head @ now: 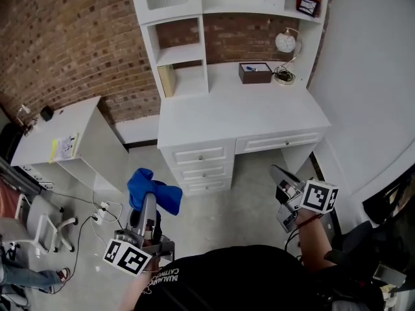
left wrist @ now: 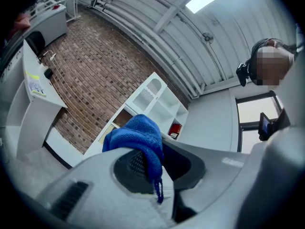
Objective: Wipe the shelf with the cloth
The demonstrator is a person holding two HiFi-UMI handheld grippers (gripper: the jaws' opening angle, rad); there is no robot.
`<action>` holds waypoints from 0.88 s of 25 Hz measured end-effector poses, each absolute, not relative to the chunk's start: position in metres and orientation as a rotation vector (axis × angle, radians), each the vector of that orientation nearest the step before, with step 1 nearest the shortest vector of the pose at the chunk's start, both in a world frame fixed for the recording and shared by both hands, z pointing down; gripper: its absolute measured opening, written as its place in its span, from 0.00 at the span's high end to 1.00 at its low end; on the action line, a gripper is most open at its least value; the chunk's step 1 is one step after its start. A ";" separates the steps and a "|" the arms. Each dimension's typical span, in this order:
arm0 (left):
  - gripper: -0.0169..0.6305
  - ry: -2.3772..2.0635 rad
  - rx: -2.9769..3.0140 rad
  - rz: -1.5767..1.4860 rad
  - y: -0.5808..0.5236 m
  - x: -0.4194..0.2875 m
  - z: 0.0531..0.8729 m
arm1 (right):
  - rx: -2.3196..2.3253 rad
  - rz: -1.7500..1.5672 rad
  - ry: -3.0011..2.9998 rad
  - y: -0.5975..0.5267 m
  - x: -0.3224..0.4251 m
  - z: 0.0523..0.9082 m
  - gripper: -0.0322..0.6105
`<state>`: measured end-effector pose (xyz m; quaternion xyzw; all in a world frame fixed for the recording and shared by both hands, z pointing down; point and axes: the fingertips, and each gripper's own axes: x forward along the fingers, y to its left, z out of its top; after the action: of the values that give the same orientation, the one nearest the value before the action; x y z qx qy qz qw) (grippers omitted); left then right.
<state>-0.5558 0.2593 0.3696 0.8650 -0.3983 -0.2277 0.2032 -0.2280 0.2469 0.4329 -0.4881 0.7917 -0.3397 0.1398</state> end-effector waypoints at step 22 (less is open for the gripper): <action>0.91 -0.967 2.521 -0.508 0.131 -0.489 0.368 | -1.616 -1.062 2.027 0.226 -0.161 0.484 0.94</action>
<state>-0.4885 0.1309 0.3681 0.8997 -0.3453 -0.1813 0.1959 -0.1612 0.2258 0.4838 -0.5684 0.7132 -0.3736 0.1694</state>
